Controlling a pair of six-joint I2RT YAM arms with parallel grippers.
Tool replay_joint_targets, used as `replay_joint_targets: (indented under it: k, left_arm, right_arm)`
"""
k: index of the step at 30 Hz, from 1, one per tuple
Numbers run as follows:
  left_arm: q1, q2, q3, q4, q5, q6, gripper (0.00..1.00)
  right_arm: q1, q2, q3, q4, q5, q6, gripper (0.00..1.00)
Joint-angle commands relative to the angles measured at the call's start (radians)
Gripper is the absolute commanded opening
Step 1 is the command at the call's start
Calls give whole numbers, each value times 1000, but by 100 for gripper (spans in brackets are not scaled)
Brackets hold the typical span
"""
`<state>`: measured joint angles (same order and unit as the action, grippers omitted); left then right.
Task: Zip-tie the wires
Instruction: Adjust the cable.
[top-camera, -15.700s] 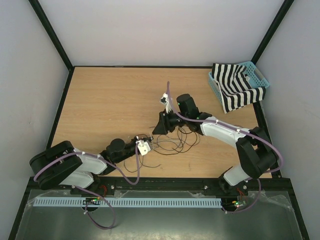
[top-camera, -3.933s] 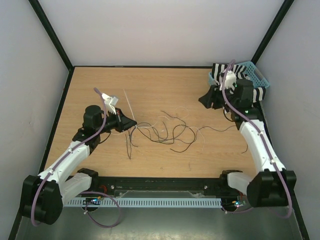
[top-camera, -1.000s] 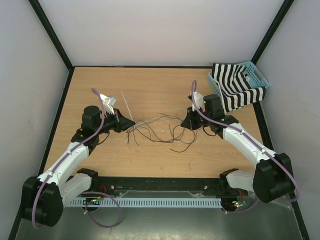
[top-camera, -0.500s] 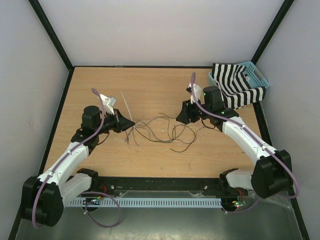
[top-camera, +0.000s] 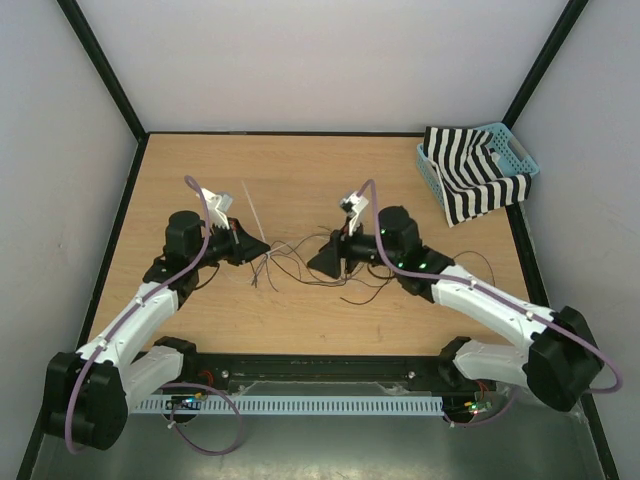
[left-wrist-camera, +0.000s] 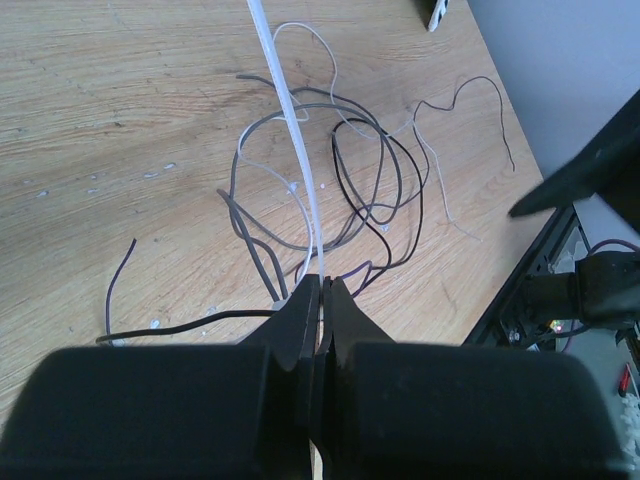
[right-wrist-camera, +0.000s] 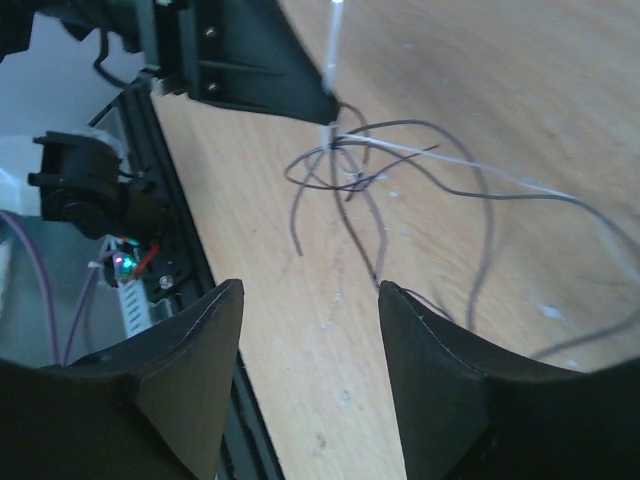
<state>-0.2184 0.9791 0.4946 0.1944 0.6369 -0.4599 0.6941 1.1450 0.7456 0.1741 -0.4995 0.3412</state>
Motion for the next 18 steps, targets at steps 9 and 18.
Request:
replay_joint_targets:
  k: [9,18]
  left_arm:
    - [5,-2,37,10,19,-23,0]
    - [6,-3,39,10,24,-33,0]
  right_arm:
    - [243,277,51,315,63,150,64]
    - [284,414,126,290,109,119,63]
